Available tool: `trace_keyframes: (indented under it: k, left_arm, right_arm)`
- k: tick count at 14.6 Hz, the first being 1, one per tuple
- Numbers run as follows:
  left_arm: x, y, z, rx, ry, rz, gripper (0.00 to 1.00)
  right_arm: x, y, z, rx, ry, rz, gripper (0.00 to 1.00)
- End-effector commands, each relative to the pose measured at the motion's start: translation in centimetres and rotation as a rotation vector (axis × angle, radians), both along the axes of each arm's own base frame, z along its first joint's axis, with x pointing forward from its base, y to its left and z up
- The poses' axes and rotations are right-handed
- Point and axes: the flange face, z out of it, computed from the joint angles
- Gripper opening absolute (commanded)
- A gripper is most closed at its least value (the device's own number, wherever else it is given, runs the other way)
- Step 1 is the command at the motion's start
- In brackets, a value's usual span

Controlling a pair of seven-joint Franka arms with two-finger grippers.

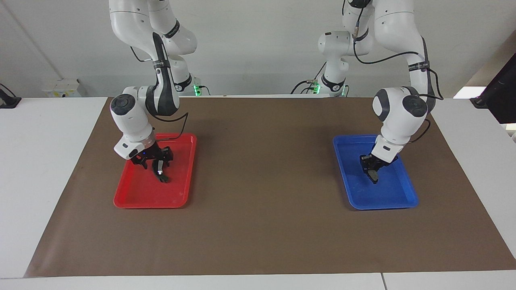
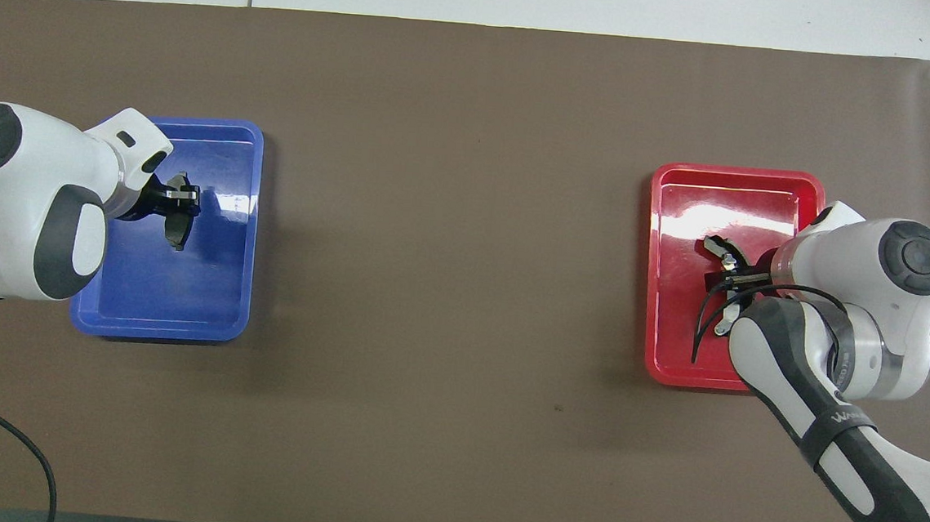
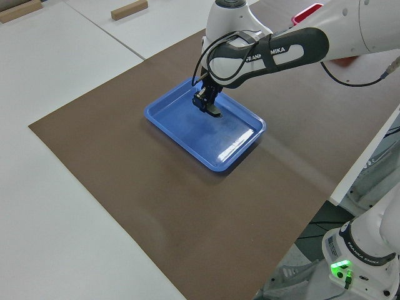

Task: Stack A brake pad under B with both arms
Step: 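Carry the dark pad to the table center with the left gripper and release it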

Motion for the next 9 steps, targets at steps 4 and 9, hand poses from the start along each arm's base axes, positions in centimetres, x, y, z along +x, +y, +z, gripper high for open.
trace_keyframes:
  k: [4, 9]
  left_arm:
    - [-1.0, -11.1, 2.7, 0.002, -0.024, -0.057, 0.02]
    - [-5.2, -23.6, 3.1, -0.050, -0.088, -0.072, 0.01]
  right_arm:
    - [-0.7, 0.1, -0.9, 0.008, -0.014, -0.002, 0.79]
    - [-0.7, 0.4, -0.7, 0.009, 0.006, 0.004, 0.00]
